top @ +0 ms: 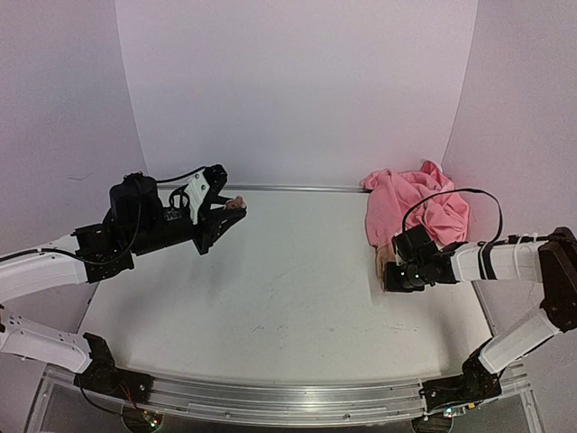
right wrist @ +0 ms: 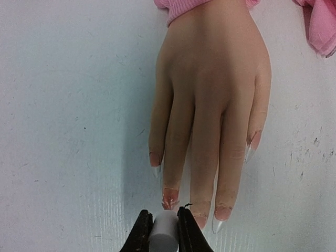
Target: Paint the nails
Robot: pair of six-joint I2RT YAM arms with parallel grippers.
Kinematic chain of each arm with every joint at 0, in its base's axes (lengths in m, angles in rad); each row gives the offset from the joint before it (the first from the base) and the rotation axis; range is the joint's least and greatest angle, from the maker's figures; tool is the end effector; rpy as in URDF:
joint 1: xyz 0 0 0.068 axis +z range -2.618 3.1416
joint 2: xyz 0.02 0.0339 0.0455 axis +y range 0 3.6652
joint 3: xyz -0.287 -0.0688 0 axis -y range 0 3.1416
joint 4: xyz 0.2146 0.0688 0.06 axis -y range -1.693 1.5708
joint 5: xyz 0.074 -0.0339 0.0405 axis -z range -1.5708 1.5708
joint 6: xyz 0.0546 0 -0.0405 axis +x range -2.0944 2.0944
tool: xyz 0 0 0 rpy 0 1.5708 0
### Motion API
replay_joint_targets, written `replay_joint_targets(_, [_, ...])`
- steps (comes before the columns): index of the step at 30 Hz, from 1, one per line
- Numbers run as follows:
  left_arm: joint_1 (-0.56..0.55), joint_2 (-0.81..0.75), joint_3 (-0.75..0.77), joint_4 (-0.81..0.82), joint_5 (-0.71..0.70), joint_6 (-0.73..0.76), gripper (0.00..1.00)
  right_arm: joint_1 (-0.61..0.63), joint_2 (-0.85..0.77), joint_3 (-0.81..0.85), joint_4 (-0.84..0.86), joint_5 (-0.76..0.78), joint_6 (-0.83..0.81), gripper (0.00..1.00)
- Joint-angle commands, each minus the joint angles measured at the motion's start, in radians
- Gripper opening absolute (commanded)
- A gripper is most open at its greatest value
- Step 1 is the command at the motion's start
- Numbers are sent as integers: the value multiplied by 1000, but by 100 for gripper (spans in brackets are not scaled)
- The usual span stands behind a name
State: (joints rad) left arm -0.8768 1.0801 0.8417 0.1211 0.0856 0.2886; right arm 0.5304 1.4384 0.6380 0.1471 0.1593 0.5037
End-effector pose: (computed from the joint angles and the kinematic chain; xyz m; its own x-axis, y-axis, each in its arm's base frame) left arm 0.1467 -0.1836 0.3592 0.1617 0.2490 -0.9549 0.8076 0.5227 0.2731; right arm 0.2426 0.1322 0.2080 -0.6478 0.1725 -0.7420 -0.0892 0.9501 0.2988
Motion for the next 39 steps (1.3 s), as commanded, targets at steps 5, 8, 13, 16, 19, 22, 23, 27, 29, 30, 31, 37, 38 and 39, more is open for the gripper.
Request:
replay_joint_targets(5, [4, -18, 4, 43, 16, -7, 0, -4, -67, -15, -40, -21, 21, 0])
replay_joint_targets(8, [4, -18, 6, 43, 16, -8, 0, -4, -83, -17, -40, -23, 21, 0])
replay_joint_targets(13, [4, -17, 5, 43, 14, -8, 0, -3, -94, -11, -41, 3, 18, 0])
replay_joint_targets(16, [4, -14, 6, 44, 14, -5, 0, -4, -91, -2, -39, 24, 8, 0])
replay_joint_targets(19, [4, -12, 7, 43, 14, -6, 0, -4, -61, 12, -30, 33, -7, 0])
replay_joint_targets(22, [3, -14, 5, 43, 11, -4, 0, -4, -31, 21, -9, 39, -18, 0])
replay_joint_targets(23, [4, -15, 5, 43, 9, -2, 0, -4, -24, 23, -2, 36, -19, 0])
replay_joint_targets(27, [4, -16, 4, 43, 5, 0, 0, -4, -9, 29, 18, 34, -16, 0])
replay_joint_targets(29, [4, -17, 4, 43, 8, 1, 0, -5, -3, 31, 19, 42, -15, 0])
replay_joint_targets(30, [4, -17, 4, 43, 8, 1, 0, -5, -3, 32, 19, 42, -17, 0])
replay_joint_targets(31, [4, -17, 4, 43, 7, 1, 0, -5, -2, 32, 19, 42, -17, 0])
replay_joint_targets(37, [4, -18, 3, 43, 5, 3, 0, -5, 2, 40, 26, 31, -21, 0])
replay_joint_targets(38, [4, -19, 3, 43, 5, 4, 0, -5, 6, 40, 27, 31, -23, 0])
replay_joint_targets(39, [4, -18, 3, 43, 5, 3, 0, -5, 12, 41, 28, 32, -24, 0])
